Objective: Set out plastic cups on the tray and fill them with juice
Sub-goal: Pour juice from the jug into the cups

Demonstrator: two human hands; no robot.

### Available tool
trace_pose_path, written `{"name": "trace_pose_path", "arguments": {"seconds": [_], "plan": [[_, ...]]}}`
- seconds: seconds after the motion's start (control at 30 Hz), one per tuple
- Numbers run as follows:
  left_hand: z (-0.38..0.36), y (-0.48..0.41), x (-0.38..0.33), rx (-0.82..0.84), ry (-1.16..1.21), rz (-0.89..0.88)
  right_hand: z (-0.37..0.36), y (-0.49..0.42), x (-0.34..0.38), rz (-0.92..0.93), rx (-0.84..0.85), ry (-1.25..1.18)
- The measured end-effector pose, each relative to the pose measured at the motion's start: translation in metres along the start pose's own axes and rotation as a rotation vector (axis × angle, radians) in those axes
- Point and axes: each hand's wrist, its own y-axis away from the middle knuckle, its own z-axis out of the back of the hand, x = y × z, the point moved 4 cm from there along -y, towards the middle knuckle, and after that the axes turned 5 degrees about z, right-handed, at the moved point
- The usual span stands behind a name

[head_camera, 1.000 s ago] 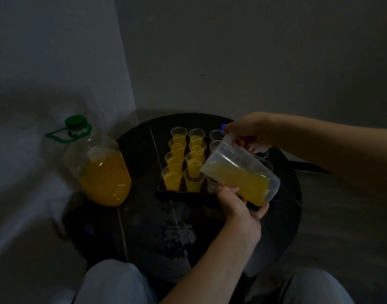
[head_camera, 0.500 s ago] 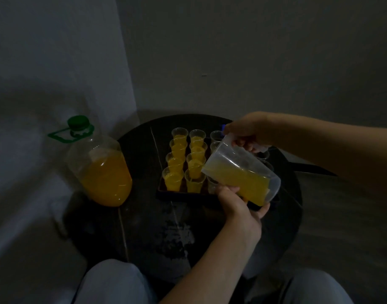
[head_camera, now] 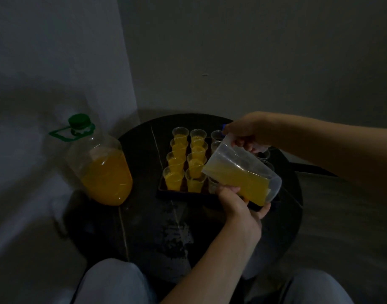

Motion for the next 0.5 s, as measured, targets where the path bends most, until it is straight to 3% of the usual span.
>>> {"name": "trace_pose_path", "arguments": {"seconds": [0.5], "plan": [[0.000,-0.006,0.002,0.023,-0.009,0.001,0.003,0.011,0.002,-0.007,0.001,-0.016]]}}
